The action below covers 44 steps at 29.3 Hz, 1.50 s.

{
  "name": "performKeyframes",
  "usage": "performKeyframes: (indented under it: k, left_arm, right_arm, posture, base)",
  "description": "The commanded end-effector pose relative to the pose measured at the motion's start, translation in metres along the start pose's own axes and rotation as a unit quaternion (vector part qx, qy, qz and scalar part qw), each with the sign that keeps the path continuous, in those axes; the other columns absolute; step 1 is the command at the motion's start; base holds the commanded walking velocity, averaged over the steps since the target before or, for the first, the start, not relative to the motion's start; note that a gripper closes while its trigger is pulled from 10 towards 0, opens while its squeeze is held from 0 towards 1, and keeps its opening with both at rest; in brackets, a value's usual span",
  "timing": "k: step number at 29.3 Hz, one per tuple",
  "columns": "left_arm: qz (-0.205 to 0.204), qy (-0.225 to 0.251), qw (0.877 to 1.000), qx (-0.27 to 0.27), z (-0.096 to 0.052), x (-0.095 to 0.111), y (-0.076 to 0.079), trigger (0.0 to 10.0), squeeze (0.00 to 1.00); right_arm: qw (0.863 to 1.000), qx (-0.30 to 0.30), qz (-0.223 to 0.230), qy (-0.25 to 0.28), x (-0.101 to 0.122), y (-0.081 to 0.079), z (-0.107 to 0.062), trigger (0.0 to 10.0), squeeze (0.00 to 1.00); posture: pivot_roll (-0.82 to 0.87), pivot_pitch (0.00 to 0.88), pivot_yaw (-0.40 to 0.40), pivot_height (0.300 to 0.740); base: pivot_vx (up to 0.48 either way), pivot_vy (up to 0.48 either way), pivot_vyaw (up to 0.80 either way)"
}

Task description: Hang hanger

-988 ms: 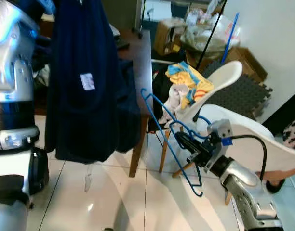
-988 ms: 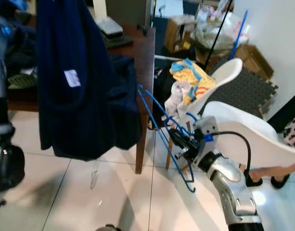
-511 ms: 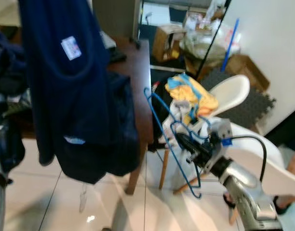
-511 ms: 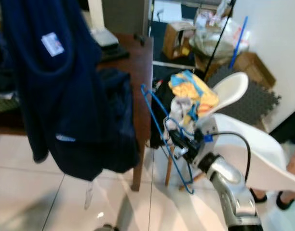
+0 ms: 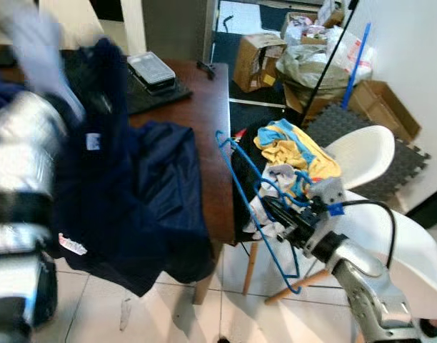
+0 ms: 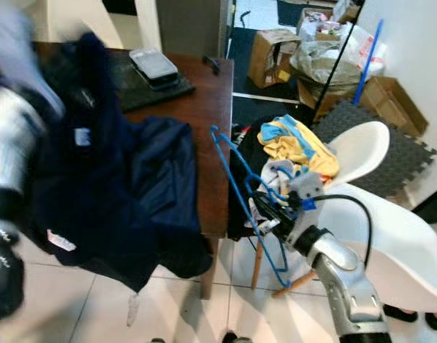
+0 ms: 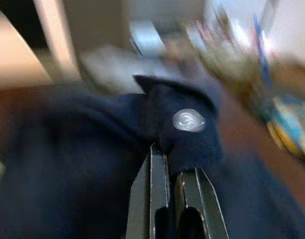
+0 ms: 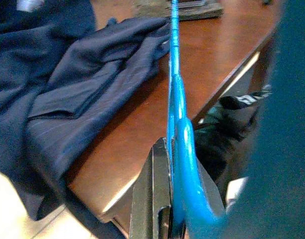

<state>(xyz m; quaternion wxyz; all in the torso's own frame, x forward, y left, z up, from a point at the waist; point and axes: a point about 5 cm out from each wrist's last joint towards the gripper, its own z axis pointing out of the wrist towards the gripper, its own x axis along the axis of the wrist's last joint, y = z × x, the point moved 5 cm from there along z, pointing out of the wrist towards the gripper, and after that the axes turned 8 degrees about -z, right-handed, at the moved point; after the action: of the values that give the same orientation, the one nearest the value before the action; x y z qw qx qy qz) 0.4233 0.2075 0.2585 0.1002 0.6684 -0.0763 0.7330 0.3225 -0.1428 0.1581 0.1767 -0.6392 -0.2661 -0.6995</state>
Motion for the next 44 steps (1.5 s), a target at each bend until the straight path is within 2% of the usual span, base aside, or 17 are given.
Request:
performKeyframes:
  k: [1, 5, 6, 7, 8, 14, 16, 18, 22, 29, 30, 32, 33, 34, 35, 38, 44]
  left_arm:
    - [-0.004, -0.001, 0.999, -0.034, 0.002, 0.002, 0.018, 10.0, 0.0]
    - [-0.003, -0.019, 0.993, -0.119, -0.006, -0.014, 0.056, 10.0, 0.0]
    - [0.015, -0.032, 0.985, -0.171, -0.014, -0.019, 0.072, 10.0, 0.42]
    - [0.015, -0.032, 0.985, -0.171, -0.014, -0.019, 0.072, 10.0, 0.42]
    - [0.034, -0.045, 0.978, -0.199, -0.021, -0.022, 0.078, 10.0, 1.0]
    - [0.133, -0.088, 0.974, -0.16, -0.029, -0.023, 0.048, 10.0, 1.0]
    - [0.133, -0.088, 0.974, -0.16, -0.029, -0.023, 0.048, 10.0, 1.0]
    - [0.209, -0.13, 0.96, -0.137, -0.039, -0.021, 0.026, 10.0, 1.0]
    - [0.246, -0.155, 0.948, -0.131, -0.048, -0.015, 0.016, 10.0, 1.0]
    - [0.23, -0.124, 0.953, -0.151, -0.053, 0.004, 0.021, 10.0, 1.0]
    - [0.186, -0.061, 0.962, -0.19, -0.056, 0.03, 0.038, 10.0, 1.0]
    - [0.186, -0.061, 0.962, -0.19, -0.056, 0.03, 0.038, 10.0, 1.0]
    - [0.127, 0.03, 0.969, -0.211, -0.058, 0.066, 0.053, 10.0, 1.0]
    - [0.127, 0.03, 0.969, -0.211, -0.058, 0.066, 0.053, 10.0, 1.0]
    - [0.073, 0.101, 0.968, -0.219, -0.061, 0.095, 0.062, 10.0, 0.0]
    - [0.022, 0.163, 0.968, -0.19, -0.061, 0.118, 0.063, 10.0, 0.0]
    - [0.012, 0.165, 0.983, -0.084, -0.055, 0.1, 0.055, 10.0, 0.0]
  right_arm:
    - [1.0, 0.003, 0.001, -0.012, -0.004, -0.002, -0.004, 10.0, 0.0]
    - [1.0, 0.006, 0.002, -0.012, -0.004, -0.003, -0.003, 10.0, 0.0]
    - [1.0, 0.007, 0.002, -0.012, -0.004, -0.004, -0.001, 10.0, 0.0]
    - [1.0, 0.007, 0.002, -0.012, -0.004, -0.004, -0.001, 10.0, 0.0]
    - [1.0, 0.008, 0.003, -0.01, -0.003, -0.005, 0.0, 10.0, 0.0]
    - [1.0, 0.011, 0.016, 0.003, 0.002, -0.007, -0.001, 10.0, 0.0]
    - [1.0, 0.011, 0.016, 0.003, 0.002, -0.007, -0.001, 10.0, 0.0]
    - [0.999, 0.01, 0.027, 0.017, 0.007, -0.006, -0.001, 10.0, 0.0]
    - [0.999, 0.003, 0.029, 0.023, 0.01, -0.003, 0.001, 10.0, 0.0]
    - [0.999, -0.022, 0.027, 0.028, 0.012, 0.006, 0.002, 10.0, 0.0]
    - [0.998, -0.042, 0.031, 0.036, 0.016, 0.013, 0.003, 10.0, 0.0]
    - [0.998, -0.042, 0.031, 0.036, 0.016, 0.013, 0.003, 10.0, 0.0]
    - [0.997, -0.056, 0.036, 0.043, 0.019, 0.019, 0.003, 10.0, 0.0]
    - [0.997, -0.056, 0.036, 0.043, 0.019, 0.019, 0.003, 10.0, 0.0]
    - [0.996, -0.063, 0.039, 0.047, 0.021, 0.022, 0.004, 10.0, 0.0]
    - [0.996, -0.069, 0.033, 0.042, 0.022, 0.024, 0.005, 10.0, 0.0]
    - [0.996, -0.077, 0.03, 0.037, 0.022, 0.026, 0.008, 10.0, 0.0]
  posture:
    - [0.14, 0.19, -0.088, 0.74]
    - [0.15, 0.193, -0.085, 0.74]
    - [0.15, 0.193, -0.082, 0.74]
    - [0.15, 0.193, -0.082, 0.74]
    - [0.15, 0.194, -0.079, 0.74]
    - [0.15, 0.195, -0.078, 0.74]
    - [0.15, 0.195, -0.078, 0.74]
    - [0.15, 0.195, -0.08, 0.74]
    - [0.15, 0.196, -0.082, 0.74]
    - [0.15, 0.198, -0.084, 0.74]
    - [0.15, 0.198, -0.085, 0.74]
    - [0.15, 0.198, -0.085, 0.74]
    - [0.15, 0.199, -0.084, 0.74]
    - [0.15, 0.199, -0.084, 0.74]
    - [0.15, 0.2, -0.083, 0.74]
    - [0.15, 0.2, -0.082, 0.74]
    - [0.16, 0.203, -0.08, 0.74]
  base:
    - [0.0, 0.0, 0.0]
    - [0.0, 0.0, 0.0]
    - [0.0, 0.0, 0.0]
    - [0.0, 0.0, 0.0]
    - [0.0, 0.0, 0.0]
    - [0.0, 0.0, 0.0]
    - [0.0, 0.0, 0.0]
    - [0.0, 0.0, 0.0]
    - [0.0, 0.0, 0.0]
    - [0.0, 0.0, 0.0]
    - [0.0, 0.0, 0.0]
    - [0.0, 0.0, 0.0]
    - [0.0, 0.0, 0.0]
    - [0.0, 0.0, 0.0]
    - [0.0, 0.0, 0.0]
    - [0.0, 0.0, 0.0]
    - [0.0, 0.0, 0.0]
